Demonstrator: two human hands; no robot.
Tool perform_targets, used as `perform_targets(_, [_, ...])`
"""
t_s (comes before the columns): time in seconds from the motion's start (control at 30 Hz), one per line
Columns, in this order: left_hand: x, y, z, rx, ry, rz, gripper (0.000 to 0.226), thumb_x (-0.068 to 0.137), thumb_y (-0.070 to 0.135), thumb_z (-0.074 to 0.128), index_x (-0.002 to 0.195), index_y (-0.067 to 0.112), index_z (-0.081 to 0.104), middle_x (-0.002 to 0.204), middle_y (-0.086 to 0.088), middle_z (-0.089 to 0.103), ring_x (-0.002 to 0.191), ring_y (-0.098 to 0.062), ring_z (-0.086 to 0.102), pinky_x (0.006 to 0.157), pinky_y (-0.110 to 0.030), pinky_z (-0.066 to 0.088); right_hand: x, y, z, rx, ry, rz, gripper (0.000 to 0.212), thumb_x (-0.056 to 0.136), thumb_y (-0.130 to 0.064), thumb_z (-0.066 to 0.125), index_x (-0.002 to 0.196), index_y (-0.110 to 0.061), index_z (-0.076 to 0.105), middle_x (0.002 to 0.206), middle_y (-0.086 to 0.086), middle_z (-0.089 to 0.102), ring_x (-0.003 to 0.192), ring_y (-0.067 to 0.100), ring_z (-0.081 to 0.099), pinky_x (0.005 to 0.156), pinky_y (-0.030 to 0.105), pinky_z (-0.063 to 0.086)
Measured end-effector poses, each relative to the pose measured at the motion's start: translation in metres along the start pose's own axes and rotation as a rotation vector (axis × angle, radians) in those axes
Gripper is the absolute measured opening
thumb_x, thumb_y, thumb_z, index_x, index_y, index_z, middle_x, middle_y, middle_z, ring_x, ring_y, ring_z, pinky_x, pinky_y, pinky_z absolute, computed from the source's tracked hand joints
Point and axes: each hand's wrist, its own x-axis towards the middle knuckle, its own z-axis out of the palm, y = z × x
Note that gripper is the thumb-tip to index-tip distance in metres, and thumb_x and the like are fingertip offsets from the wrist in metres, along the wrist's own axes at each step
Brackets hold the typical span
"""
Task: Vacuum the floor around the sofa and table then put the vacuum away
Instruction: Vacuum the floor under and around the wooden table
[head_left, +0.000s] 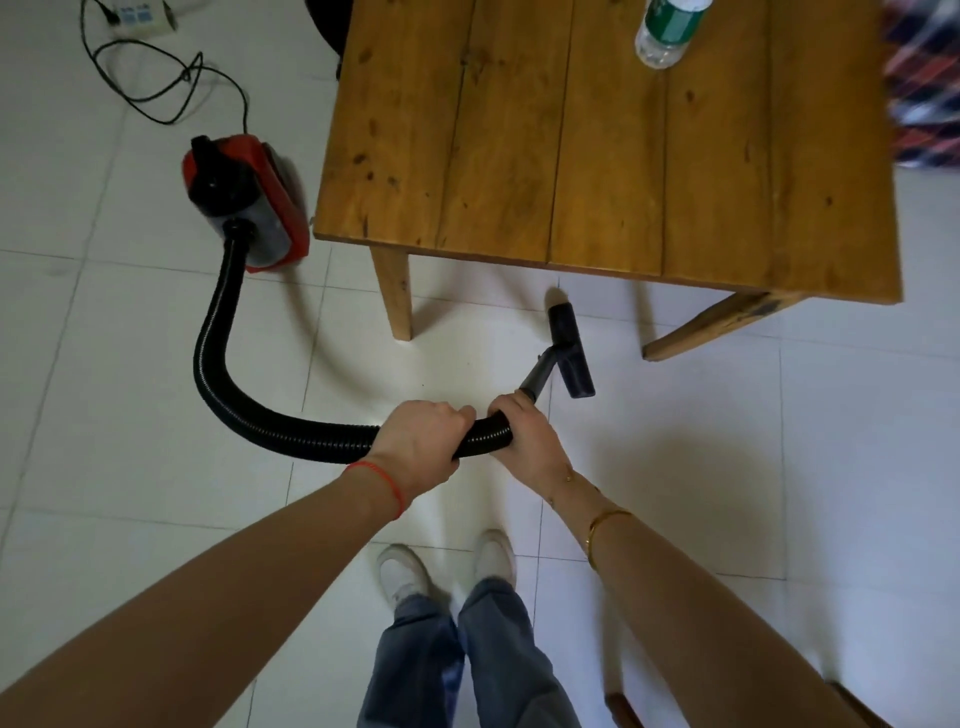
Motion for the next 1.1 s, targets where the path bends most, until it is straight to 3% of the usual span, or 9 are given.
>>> perform_targets(0.27, [0.042, 0.033, -0.013, 0.01, 0.025, 0.053, 0.028, 0.09, 0.022, 0.052, 0.117, 0.015, 0.048, 0.103, -0.006, 0.064, 0.089, -0.026, 0.063, 0.065, -0.03, 0.037, 0.0, 0.041, -0.038, -0.001, 0.002, 0.061, 0.022, 0.077, -0.009, 0.07, 0.095, -0.007, 0.056, 0.097, 0.005, 0.055, 0.089, 0.019, 0.052, 0.075, 0.025, 0.044])
perform_targets(0.43, [0.032, 0.014, -0.005, -0.022, 0.018, 0.073, 0.028, 0.089, 0.022, 0.052, 0.116, 0.015, 0.048, 0.103, -0.006, 0.064, 0.09, -0.026, 0.063, 0.065, -0.03, 0.036, 0.002, 0.025, -0.022, 0.027, -0.007, 0.079, 0.023, 0.077, -0.009, 0.071, 0.095, -0.008, 0.056, 0.097, 0.007, 0.054, 0.087, 0.016, 0.049, 0.074, 0.02, 0.037])
perform_targets(0.8, [-0.069, -0.121, 0.024, 0.03, -0.021, 0.069, 0.025, 0.091, 0.025, 0.049, 0.113, 0.013, 0.048, 0.1, -0.004, 0.064, 0.085, -0.024, 0.063, 0.063, -0.029, 0.036, 0.019, -0.118, 0.083, 0.087, -0.038, 0.056, 0.022, 0.08, 0.002, 0.06, 0.101, -0.001, 0.058, 0.101, 0.014, 0.054, 0.091, 0.016, 0.042, 0.076, 0.021, 0.034])
perform_targets(1.1, [-0.149, -0.228, 0.05, 0.089, -0.038, 0.044, 0.027, 0.09, 0.028, 0.05, 0.112, 0.014, 0.047, 0.099, -0.002, 0.065, 0.085, -0.024, 0.064, 0.061, -0.029, 0.035, 0.037, -0.221, 0.176, 0.137, -0.035, 0.03, 0.021, 0.077, -0.003, 0.067, 0.096, -0.002, 0.059, 0.096, 0.015, 0.056, 0.089, 0.017, 0.044, 0.073, 0.022, 0.034])
